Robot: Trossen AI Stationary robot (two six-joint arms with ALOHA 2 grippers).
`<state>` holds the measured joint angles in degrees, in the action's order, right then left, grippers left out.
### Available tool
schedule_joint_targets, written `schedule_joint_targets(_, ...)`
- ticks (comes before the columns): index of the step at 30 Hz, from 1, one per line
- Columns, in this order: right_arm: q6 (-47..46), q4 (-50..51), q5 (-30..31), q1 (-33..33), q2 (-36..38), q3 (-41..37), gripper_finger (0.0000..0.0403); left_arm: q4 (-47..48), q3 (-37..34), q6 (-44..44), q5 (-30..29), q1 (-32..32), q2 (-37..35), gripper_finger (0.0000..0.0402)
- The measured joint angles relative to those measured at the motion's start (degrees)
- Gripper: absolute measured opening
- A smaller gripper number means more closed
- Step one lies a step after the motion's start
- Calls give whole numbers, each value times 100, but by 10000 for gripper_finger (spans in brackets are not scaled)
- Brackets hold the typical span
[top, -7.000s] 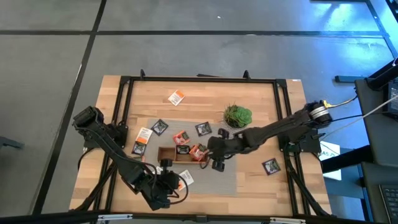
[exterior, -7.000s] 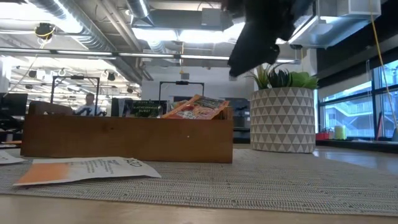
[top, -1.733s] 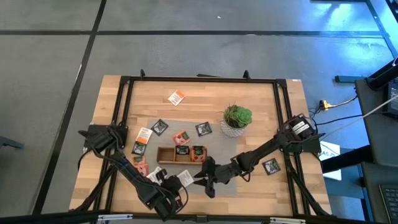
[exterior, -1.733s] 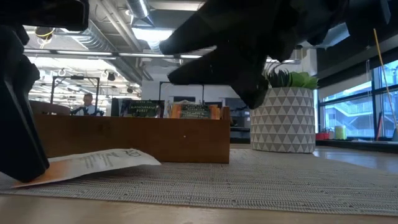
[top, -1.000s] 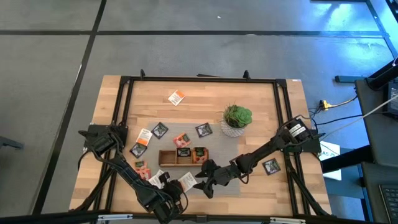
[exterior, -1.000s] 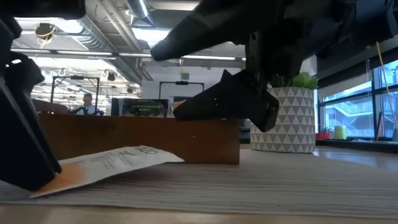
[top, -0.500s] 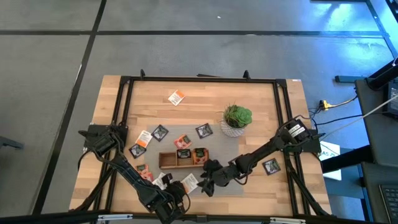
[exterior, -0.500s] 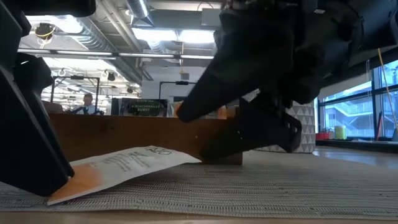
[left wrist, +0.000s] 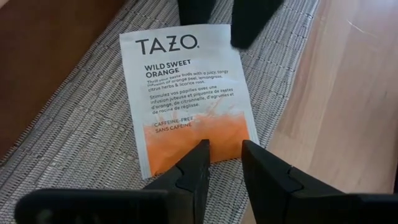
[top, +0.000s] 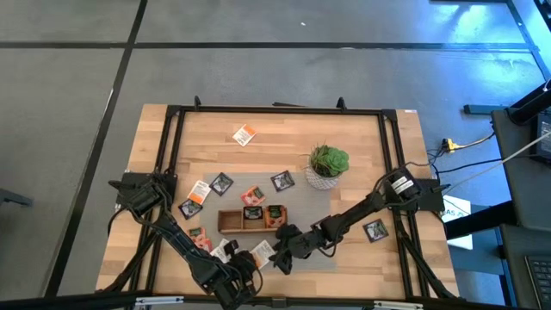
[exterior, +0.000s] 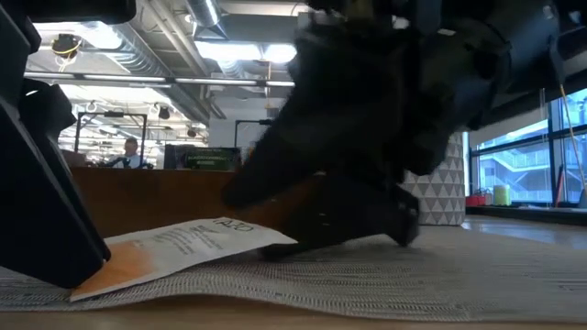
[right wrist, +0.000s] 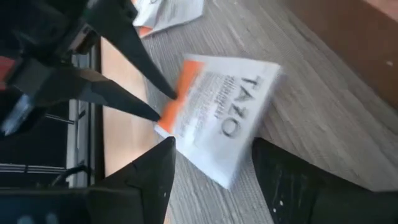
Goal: Pick & Place Tea
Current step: Put the white tea bag into the left section of the wooden organizer
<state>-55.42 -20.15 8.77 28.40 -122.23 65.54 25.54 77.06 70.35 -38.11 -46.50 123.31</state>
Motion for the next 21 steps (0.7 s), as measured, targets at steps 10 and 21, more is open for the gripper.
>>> schedule_joint_targets(10,179,1396,-105,0,-87,720,151,-37,3,-17,-11,7,11,88)
schedule_joint_targets(21,537,1429,-98,0,-77,719,43,-39,4,-159,3,11,11,88)
